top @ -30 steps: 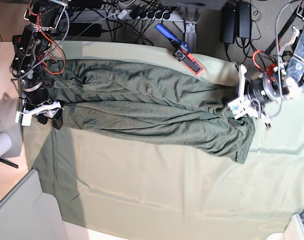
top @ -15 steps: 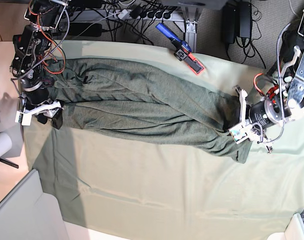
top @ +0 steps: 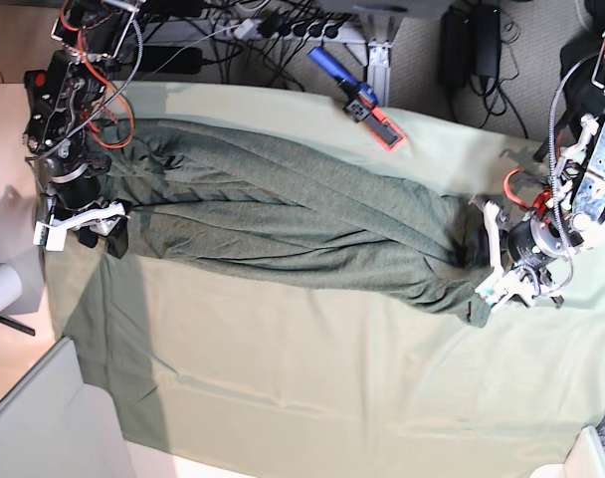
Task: Fold the T-shirt properly
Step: 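Lift the pinched hem end with the left gripper and fold it over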
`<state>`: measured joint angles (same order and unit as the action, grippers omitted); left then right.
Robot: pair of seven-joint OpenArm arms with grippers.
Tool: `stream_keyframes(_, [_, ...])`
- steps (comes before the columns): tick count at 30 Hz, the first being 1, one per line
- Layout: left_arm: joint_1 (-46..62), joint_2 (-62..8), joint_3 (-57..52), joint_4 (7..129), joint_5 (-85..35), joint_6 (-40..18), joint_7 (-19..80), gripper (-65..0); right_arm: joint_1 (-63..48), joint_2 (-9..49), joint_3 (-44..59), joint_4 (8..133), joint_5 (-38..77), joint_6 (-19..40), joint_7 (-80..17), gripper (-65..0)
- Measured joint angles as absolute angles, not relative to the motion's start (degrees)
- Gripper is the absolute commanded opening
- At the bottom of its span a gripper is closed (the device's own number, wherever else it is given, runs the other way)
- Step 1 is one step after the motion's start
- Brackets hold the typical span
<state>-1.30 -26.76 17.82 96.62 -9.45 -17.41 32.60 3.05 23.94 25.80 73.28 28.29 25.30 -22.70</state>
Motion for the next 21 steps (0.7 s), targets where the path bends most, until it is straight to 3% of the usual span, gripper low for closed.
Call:
stream_keyframes(2, [-1.4, -26.6, 17.3, 98.1, -7.9, -11.4, 32.7, -28.1, 3.1, 23.9, 25.8, 73.3, 28.3, 25.3, -22.7, -29.6])
stream_keyframes(4, [-1.6, -26.7, 16.6, 98.1, -6.5, -9.6, 33.6, -28.1, 3.1, 23.8, 25.8, 73.3, 28.3, 25.3, -22.6, -29.6])
stream_keyframes(15, [2.2, -24.0, 16.5, 97.7, -12.5, -9.3, 35.6, -28.1, 3.2, 22.9, 25.8, 73.3, 28.3, 25.3, -22.6, -29.6])
stream_keyframes(21, [1.9, -19.9, 16.3, 91.7, -12.7, -9.1, 34.6, -28.1, 3.2, 22.5, 25.8, 73.3, 28.3, 25.3, -22.7, -29.6])
